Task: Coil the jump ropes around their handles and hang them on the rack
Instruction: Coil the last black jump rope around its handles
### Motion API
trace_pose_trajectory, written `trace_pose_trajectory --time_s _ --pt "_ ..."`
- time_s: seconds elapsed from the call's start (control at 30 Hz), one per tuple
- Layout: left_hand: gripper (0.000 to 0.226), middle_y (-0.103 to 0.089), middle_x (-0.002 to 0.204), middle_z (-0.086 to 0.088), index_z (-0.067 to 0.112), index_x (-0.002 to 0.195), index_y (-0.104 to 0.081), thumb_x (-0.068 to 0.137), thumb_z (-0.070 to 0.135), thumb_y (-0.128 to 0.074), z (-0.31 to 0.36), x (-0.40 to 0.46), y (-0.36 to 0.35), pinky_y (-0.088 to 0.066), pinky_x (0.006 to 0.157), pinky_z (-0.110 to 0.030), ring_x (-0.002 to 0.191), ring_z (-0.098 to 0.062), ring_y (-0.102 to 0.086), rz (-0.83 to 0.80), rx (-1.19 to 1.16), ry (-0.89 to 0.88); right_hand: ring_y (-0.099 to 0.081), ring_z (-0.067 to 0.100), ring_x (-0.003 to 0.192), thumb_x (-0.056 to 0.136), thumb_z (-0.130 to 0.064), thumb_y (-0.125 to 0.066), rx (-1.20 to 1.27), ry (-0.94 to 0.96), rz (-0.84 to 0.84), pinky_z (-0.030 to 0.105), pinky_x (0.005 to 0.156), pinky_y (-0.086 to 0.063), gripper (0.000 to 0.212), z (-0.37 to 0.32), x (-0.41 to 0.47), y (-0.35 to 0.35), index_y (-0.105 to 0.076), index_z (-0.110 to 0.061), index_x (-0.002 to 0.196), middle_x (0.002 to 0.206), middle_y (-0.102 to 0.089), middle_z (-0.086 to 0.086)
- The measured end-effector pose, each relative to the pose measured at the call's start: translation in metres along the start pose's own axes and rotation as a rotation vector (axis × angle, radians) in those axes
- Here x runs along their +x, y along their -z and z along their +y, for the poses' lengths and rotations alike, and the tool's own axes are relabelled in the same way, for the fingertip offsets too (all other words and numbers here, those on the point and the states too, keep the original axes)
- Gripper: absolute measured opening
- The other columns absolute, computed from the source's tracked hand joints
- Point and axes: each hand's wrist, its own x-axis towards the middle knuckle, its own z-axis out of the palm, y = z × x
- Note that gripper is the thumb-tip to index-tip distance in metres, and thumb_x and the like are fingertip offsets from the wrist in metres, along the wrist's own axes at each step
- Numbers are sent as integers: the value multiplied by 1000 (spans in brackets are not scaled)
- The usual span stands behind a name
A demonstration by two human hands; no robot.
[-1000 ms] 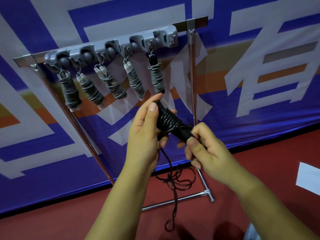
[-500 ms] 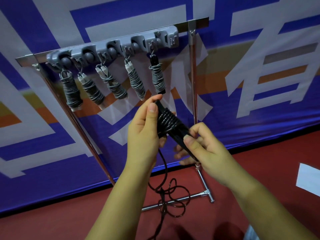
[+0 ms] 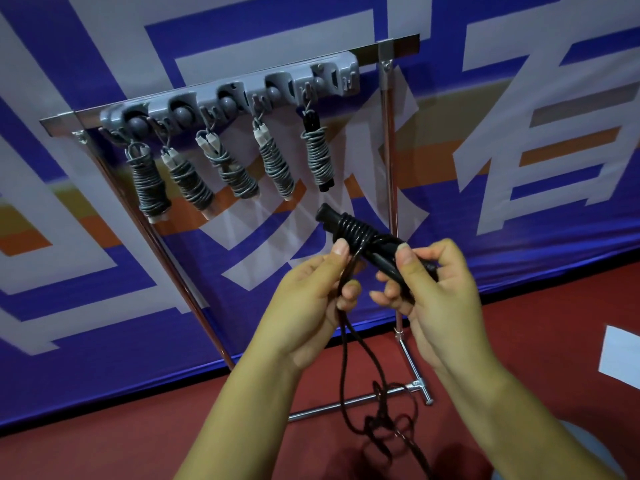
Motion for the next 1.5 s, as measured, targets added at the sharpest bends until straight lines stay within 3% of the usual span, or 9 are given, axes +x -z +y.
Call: trace_pose_trajectory --time_s 0.33,0.53,0.77,0.97,1.03,1.1,1.2,1.3,1.5 --pt "19 -68 77 -4 6 79 -76 81 23 -67 8 0 17 -40 51 -13 51 -3 -47 -221 25 121 -49 7 43 82 -23 -58 105 -189 -36 20 44 -49 21 -13 -6 -3 -43 -10 76 71 -57 18" --pt "31 -73 87 -11 7 85 -76 59 20 -85 9 1 31 -56 77 -29 85 -18 -70 -342 0 102 -58 11 45 76 -25 -60 70 -328 -174 22 45 -52 21 -26 1 1 -45 -11 73 62 -65 12" --pt "41 -68 78 -11 7 70 -72 46 32 -94 10 4 41 -53 67 -26 67 -16 -65 -274 152 77 -61 10 43 74 -21 -60 228 -518 -187 18 40 -51 17 -33 -6 -1 -49 -8 74 61 -64 17" --pt "59 -64 118 -13 24 120 -63 65 22 -84 11 -3 38 -50 67 -25 79 -21 -58 -309 202 -237 -64 15 47 72 -21 -61 398 -771 -288 24 41 -54 33 -33 -7 -4 -62 -2 99 66 -64 18" --pt "52 -66 120 -12 19 119 -61 69 17 -75 11 -3 38 -50 67 -26 90 -30 -58 -258 270 -258 -71 23 69 77 -25 -60 186 -685 -340 30 55 -59 33 -25 -2 3 -61 -2 100 83 -68 20" --pt "46 -66 112 -21 11 112 -61 68 16 -74 11 -4 36 -49 63 -24 80 -23 -60 -179 307 -256 -68 22 80 79 -39 -58 -190 -453 -328 31 68 -57 40 -18 1 7 -63 -4 97 88 -65 17" --pt "31 -66 86 -18 9 98 -62 69 10 -73 13 -2 31 -47 57 -21 61 -11 -58 -31 331 -245 -64 11 83 78 -52 -55 -622 -43 -353 24 78 -51 26 -14 -3 11 -66 -36 94 89 -68 -3" --pt "30 -66 71 1 6 94 -60 69 10 -77 15 -1 20 -46 54 -18 55 -9 -56 4 301 -253 -59 -7 101 87 -38 -57 -779 200 -427 7 83 -43 21 -10 -8 8 -53 -52 103 103 -66 -21" --pt "27 -65 71 4 6 92 -56 71 9 -73 9 -5 9 -45 50 -19 51 -11 -56 -8 198 -252 -65 -3 88 84 -43 -47 -671 237 -373 12 74 -50 19 -8 -6 6 -59 -44 99 93 -68 -20"
